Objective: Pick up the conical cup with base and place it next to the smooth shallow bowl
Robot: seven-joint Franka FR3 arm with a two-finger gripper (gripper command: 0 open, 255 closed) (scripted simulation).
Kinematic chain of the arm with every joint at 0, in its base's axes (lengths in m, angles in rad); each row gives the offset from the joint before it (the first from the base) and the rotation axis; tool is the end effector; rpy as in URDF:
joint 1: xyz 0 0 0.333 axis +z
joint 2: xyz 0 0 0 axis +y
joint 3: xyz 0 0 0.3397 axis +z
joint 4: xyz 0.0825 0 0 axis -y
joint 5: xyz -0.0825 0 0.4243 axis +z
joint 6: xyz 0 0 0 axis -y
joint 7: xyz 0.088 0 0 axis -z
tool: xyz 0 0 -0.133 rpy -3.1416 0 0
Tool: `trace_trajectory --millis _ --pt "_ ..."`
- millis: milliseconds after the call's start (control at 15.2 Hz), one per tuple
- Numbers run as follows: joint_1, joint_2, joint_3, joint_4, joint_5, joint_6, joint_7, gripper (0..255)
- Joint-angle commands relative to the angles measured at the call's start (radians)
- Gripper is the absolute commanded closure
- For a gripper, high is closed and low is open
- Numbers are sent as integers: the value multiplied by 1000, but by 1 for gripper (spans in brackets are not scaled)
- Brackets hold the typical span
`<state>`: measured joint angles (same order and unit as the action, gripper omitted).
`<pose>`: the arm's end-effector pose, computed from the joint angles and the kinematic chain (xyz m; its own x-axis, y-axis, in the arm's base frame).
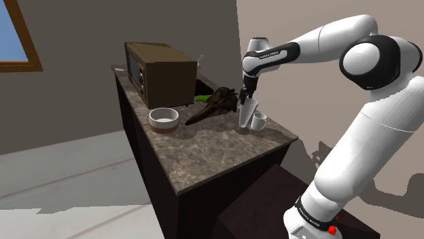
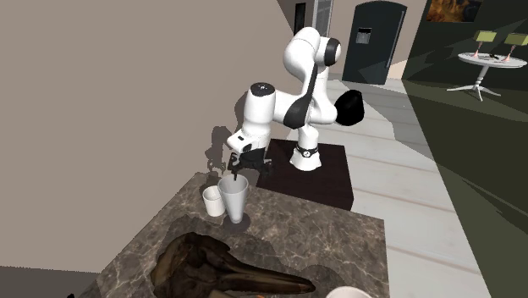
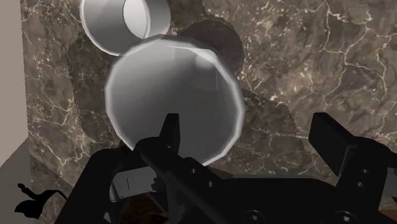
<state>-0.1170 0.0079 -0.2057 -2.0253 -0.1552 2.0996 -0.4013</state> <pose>0.5644 -0.2000 0.4306 0.9884 0.1521 0.0015 0.1501 -0.9768 0.1527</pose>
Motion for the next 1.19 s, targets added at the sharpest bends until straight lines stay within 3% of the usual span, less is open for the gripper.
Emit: trace_trajectory --millis 0,264,792,858,1122 --pt "-3 18 -3 -7 2 26 -3 0" --pt "-8 46 -7 -37 4 84 -5 0" --pt "-8 46 -7 -37 4 84 -5 0" --pt "-8 46 -7 -37 4 84 -5 255" --pt "-8 46 -7 -37 4 84 -5 255"
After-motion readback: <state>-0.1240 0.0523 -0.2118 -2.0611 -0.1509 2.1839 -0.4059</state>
